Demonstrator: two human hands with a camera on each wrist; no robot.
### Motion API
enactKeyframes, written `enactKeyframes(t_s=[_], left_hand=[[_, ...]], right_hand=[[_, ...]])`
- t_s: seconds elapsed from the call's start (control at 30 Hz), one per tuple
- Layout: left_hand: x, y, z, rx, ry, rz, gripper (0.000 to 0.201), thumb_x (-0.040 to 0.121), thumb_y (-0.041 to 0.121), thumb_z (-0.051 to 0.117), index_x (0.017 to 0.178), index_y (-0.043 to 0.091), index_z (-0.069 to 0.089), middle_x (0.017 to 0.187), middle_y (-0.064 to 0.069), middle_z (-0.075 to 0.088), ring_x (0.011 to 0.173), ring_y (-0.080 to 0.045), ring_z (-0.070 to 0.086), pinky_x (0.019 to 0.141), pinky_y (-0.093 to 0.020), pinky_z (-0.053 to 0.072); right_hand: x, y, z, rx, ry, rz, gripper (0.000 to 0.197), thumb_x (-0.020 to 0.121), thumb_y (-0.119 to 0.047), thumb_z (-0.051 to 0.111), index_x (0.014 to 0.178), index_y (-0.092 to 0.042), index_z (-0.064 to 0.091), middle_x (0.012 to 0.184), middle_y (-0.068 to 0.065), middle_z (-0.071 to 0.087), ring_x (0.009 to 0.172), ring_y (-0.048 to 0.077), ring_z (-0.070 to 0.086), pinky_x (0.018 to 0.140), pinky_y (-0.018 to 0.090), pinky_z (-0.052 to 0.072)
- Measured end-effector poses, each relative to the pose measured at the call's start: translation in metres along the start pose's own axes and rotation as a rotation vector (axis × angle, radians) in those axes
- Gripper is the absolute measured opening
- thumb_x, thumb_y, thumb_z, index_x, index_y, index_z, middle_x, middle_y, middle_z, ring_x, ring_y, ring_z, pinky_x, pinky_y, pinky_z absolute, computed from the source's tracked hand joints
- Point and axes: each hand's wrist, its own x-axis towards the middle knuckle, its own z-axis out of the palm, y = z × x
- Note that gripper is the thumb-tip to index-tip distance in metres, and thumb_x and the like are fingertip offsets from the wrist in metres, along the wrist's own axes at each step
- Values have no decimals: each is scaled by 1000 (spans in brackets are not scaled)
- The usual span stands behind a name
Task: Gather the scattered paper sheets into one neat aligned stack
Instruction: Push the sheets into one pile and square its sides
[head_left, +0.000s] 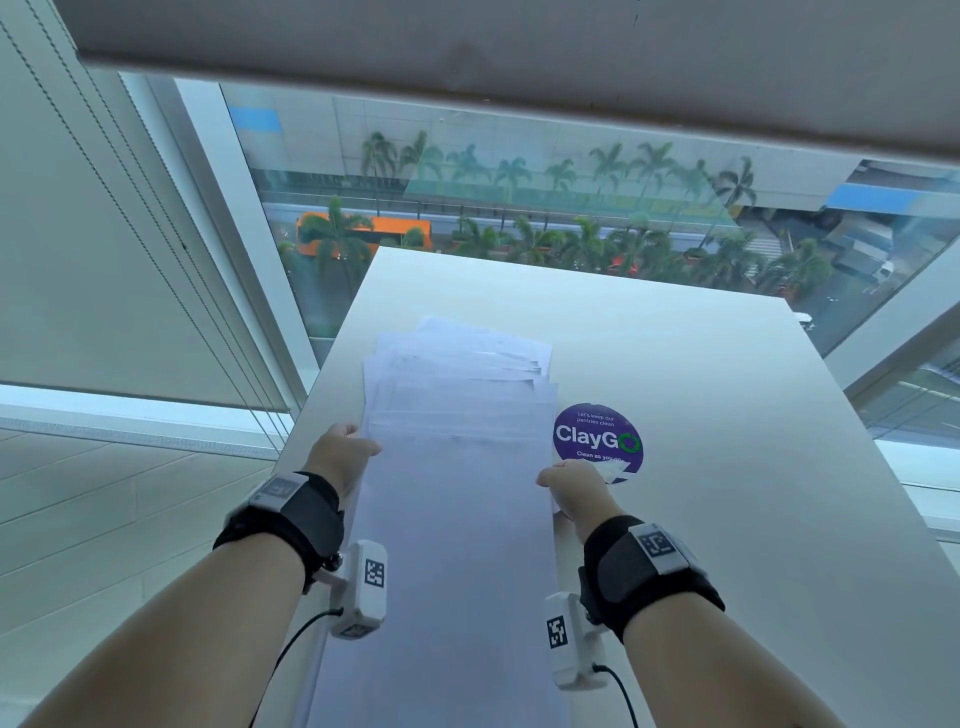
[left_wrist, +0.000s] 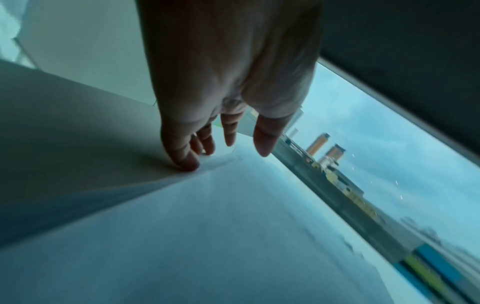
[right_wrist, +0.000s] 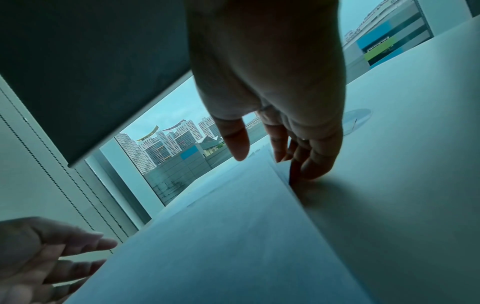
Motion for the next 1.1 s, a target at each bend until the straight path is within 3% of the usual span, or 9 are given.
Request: enactKeyframes(t_s=[0.13,0.23,0.3,0.4,0.5,0.7,0.9,1.03,1.1], left_hand=[[0,16,-4,-3,-38,-98,55,84,13,59,135,-2,42,139,-23,47,92,-33,59,85,-40,49],[3,13,-1,76,-40,-117,51,83,14,62,128,-6,50,139,-20,48,124,-37,49,103,-43,39],[4,10,1,104,-50,-125,52,83,14,63,128,-7,49,138,-19,49,125,-35,46,101,-39,36],[3,9,5,63,-12,-63,48,78,14,62,119,-9,55,108,-17,56,98,-31,53,86,-38,42],[3,4,5,-18,19,-8,40,75,19,56,106,-6,60,94,-18,56,86,-29,52,92,-48,47],[-23,-13,-2,61,-163,-84,78,87,25,58,148,4,13,154,-18,26,140,-33,30,114,-42,27],[-57,-54,-15,-127,-136,-160,34,82,11,63,114,2,54,107,-25,66,93,-41,65,89,-54,52],[-80,-70,-14,-162,-126,-151,34,71,13,67,103,4,58,104,-26,67,92,-41,66,85,-54,53],[-88,-75,-16,-155,-131,-153,30,72,15,67,98,6,57,105,-25,66,96,-42,65,88,-55,52]], right_hand=[[1,2,6,-78,-3,-37,8,81,-7,53,87,-3,54,72,5,46,69,23,45,60,27,35],[3,2,9,-49,-60,-11,29,80,-11,54,108,-1,54,97,13,58,87,28,55,70,33,45],[3,1,10,-21,-94,20,40,77,-16,56,115,-4,52,114,15,59,102,33,59,85,39,50],[0,2,8,33,-137,43,44,75,-20,56,117,-7,51,119,15,58,105,33,59,87,43,51],[-4,4,6,76,-169,24,24,86,-13,52,108,-6,57,105,13,63,87,29,60,75,35,48],[-14,10,8,-327,-224,-97,24,89,-30,52,104,-11,53,75,0,51,61,15,48,52,23,37],[-44,38,3,-482,-432,-82,28,89,-38,49,112,-23,53,89,-1,59,73,14,55,60,22,48],[-58,54,0,-500,-479,-62,38,89,-40,50,123,-25,49,117,2,59,90,14,55,63,19,49],[-64,59,-3,-496,-510,-38,39,89,-40,51,124,-24,49,110,1,54,90,15,52,64,19,50]])
